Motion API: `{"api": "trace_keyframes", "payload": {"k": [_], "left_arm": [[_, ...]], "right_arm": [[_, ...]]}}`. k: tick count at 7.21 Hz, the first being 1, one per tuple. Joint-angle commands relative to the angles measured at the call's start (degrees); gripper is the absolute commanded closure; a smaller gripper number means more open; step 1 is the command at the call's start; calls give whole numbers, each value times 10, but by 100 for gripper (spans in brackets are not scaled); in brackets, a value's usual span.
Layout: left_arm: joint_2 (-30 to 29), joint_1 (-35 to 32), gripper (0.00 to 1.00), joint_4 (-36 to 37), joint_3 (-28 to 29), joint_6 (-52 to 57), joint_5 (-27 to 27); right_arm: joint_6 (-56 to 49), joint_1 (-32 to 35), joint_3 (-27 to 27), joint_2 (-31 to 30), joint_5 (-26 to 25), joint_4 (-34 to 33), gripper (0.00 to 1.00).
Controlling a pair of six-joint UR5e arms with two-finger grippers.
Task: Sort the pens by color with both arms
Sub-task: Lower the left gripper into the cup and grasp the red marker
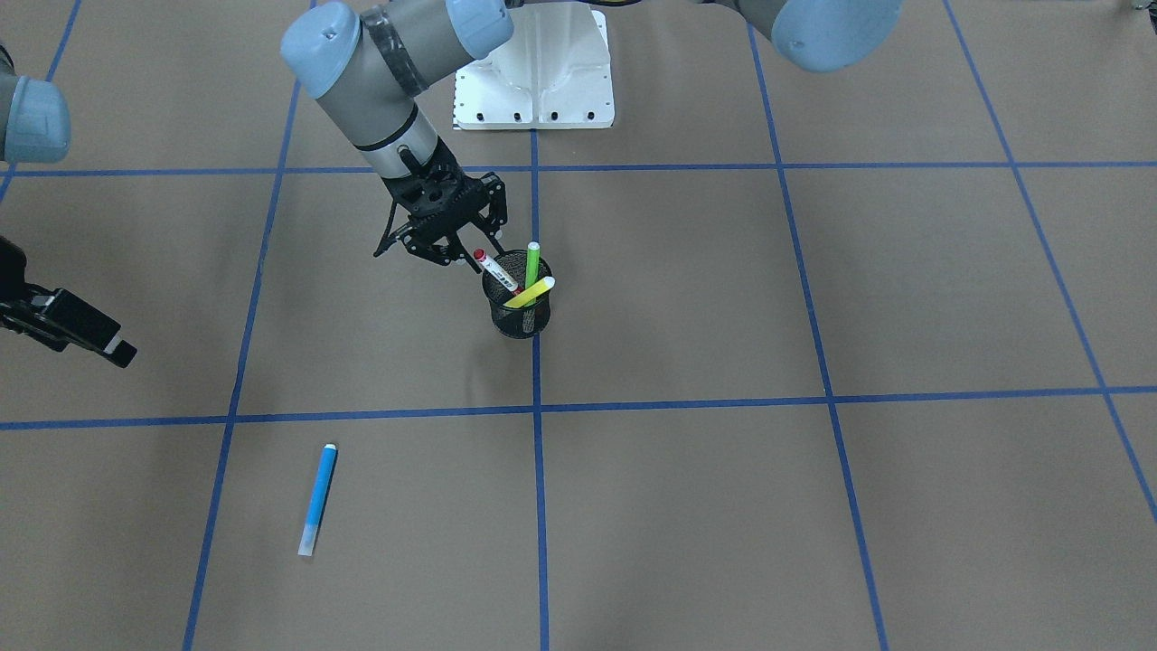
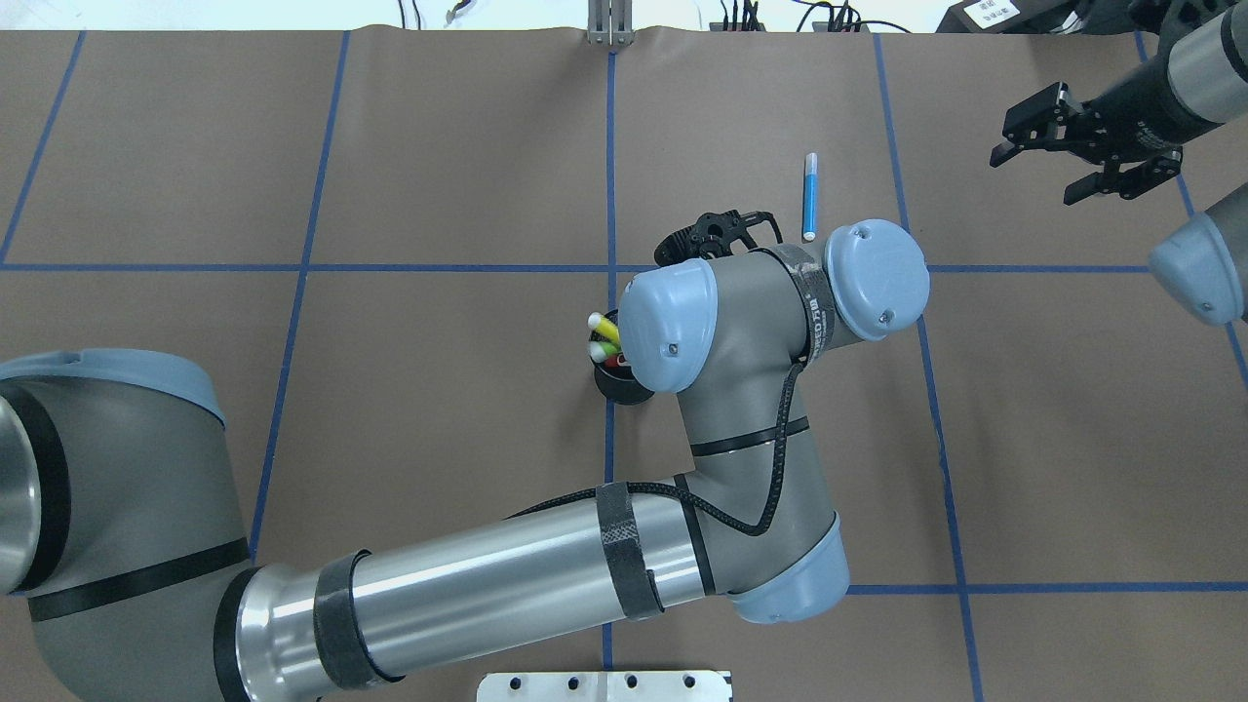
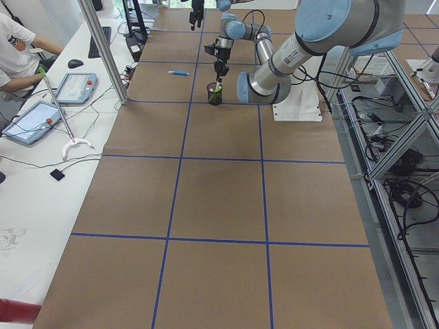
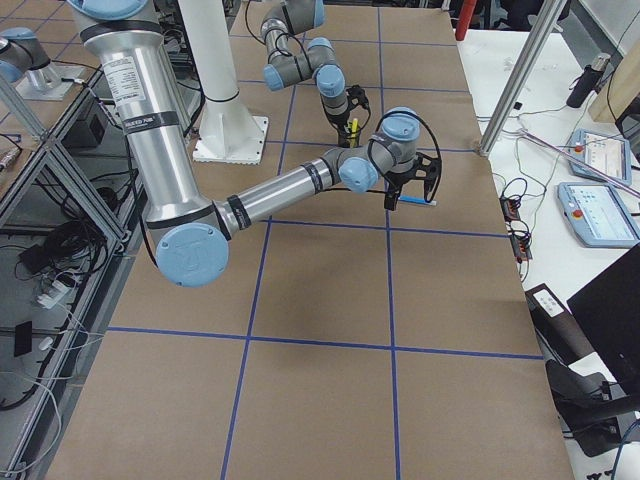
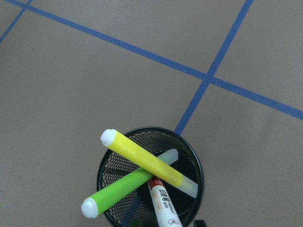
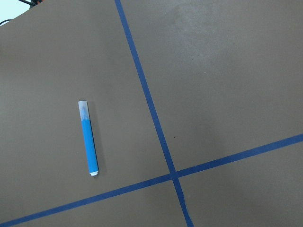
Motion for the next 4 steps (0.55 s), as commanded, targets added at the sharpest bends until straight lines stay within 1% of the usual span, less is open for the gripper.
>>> {"api": "trace_keyframes", "payload": {"k": [1, 2, 3, 4], "left_arm": [[-5, -1, 100, 1, -4, 0, -2], [-7, -2, 100, 11, -21, 0, -1], [-7, -4, 100, 39, -54, 0, -1], [-8, -5, 100, 89, -103, 0, -1]], "right_arm": [[1, 0, 0, 0, 0, 0, 0], [1, 0, 0, 0, -1, 0, 0], [1, 0, -1, 0, -1, 0, 0], [1, -1, -2, 0, -1, 0, 0]]}}
